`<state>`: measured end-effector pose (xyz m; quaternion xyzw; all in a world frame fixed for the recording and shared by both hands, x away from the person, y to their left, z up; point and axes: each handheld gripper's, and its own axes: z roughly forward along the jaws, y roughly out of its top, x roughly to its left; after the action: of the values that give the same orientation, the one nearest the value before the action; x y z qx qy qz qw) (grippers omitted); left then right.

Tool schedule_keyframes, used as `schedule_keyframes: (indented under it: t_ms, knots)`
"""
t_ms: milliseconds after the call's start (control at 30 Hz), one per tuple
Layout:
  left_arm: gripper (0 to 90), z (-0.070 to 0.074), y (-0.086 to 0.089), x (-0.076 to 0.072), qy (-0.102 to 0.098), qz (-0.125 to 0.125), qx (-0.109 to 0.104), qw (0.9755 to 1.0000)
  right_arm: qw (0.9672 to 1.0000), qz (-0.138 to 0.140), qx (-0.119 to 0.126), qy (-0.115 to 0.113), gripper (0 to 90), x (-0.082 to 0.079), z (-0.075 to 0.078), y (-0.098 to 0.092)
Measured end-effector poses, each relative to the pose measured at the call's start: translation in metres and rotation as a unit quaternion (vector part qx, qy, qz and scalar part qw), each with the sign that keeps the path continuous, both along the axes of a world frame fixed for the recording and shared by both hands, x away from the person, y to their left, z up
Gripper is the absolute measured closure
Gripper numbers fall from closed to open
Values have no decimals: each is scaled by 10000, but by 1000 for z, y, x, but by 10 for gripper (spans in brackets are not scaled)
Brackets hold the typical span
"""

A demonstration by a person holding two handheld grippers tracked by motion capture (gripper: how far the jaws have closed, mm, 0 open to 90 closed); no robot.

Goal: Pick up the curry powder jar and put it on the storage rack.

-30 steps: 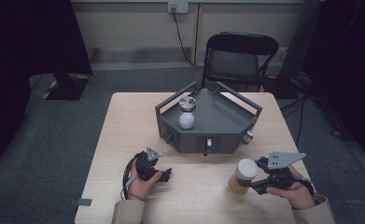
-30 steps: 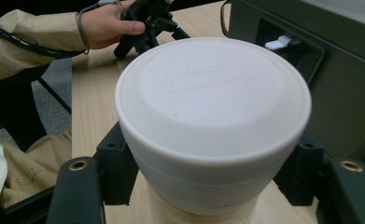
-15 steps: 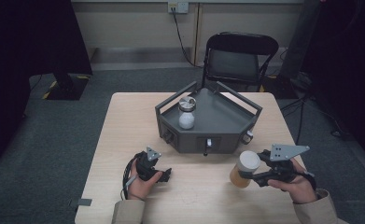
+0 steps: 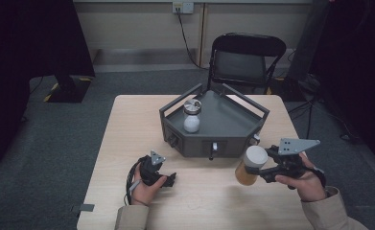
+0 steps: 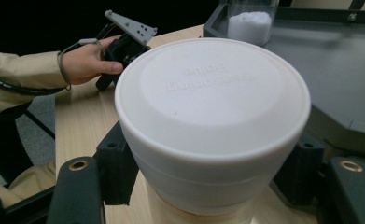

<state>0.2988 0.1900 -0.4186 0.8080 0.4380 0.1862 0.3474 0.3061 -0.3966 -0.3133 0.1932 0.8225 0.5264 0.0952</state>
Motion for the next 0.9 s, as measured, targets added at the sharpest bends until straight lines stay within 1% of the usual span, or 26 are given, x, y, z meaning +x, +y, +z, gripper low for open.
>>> schedule_keyframes:
  t_ms: [533,667,900]
  knots:
    - [2,0,0,0,-1,-1,0,10000,9998,-200,9,-46,345,13,35,10]
    - [2,0,0,0,-1,-1,1,10000,9995,-270,-61,-130,345,14,45,17]
    - [2,0,0,0,-1,-2,1,10000,9993,-325,-89,-138,346,22,57,30]
